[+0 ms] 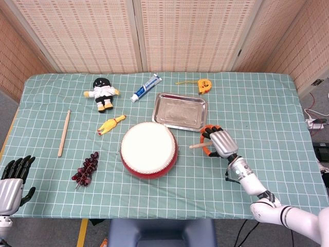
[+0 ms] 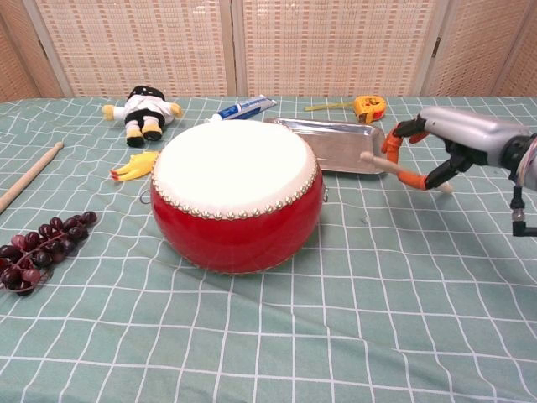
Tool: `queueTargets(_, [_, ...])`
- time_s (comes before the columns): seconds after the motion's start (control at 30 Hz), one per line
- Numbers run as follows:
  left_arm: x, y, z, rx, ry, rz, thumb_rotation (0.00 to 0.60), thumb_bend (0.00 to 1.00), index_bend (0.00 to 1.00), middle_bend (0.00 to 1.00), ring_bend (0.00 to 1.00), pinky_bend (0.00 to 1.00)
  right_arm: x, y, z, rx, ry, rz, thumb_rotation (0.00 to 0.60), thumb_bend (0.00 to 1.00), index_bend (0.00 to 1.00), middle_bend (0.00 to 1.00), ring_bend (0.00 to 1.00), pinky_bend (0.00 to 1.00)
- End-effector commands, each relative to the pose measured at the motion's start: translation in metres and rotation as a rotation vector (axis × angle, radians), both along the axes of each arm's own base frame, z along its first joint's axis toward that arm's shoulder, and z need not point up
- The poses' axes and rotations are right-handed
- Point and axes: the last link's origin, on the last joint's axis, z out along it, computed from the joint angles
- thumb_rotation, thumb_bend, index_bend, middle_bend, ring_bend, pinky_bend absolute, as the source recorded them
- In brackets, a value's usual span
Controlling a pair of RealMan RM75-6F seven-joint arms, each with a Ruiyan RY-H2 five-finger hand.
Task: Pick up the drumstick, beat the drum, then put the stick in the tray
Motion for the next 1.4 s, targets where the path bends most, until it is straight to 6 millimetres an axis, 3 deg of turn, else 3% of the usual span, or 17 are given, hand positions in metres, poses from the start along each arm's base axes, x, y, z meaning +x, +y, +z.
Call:
queueTargets(0.03, [0.002,0.001,-0.001,-0.004,0.001,-0.006,0.6,0.27,0.07,0.04,0.05,0.03,-0.001,0.005,0.041,-0.013,-0.488,-0.1,0.6,0.52,0.66,0.24,0.19,0.21])
queueTargets(0.33, [0.005,-0.001,0.001,-0.005,0.008,-0.009,0.6,0.27,0.08,0.04,0.05,0.03,-0.036,-0.003,0.03,0.219,-1.086,-0.335,0.6,0.52,0.64,0.27,0.22,0.21])
queueTargets(0.43, [0.005,-0.002,0.002,-0.005,0.01,-0.006,0.6,0.27,0.07,0.04,0.05,0.03,-0.042,-0.009,0.023,0.284,-1.196,-0.378,0.6,0.52,0.62,0.27,0.22,0.21])
queueTargets(1.0, [0.002,-0.004,0.0,-0.019,0.015,0.005,0.6,0.27,0.08,0.04,0.05,0.03,-0.071,-0.018,0.0,0.469,-1.374,-0.534,0.6,0.51,0.5,0.27,0.24,0.24])
queueTargets(1.27, [0.001,-0.004,-0.001,-0.025,0.013,0.005,0.6,0.27,0.08,0.05,0.05,0.03,-0.077,-0.019,0.001,0.482,-1.383,-0.521,0.6,0.43,0.45,0.28,0.28,0.26])
queueTargets(1.4, [0.001,-0.004,-0.001,-0.028,0.013,0.006,0.6,0.27,0.08,0.04,0.05,0.03,-0.079,-0.019,0.0,0.482,-1.38,-0.524,0.6,0.3,0.42,0.29,0.29,0.28])
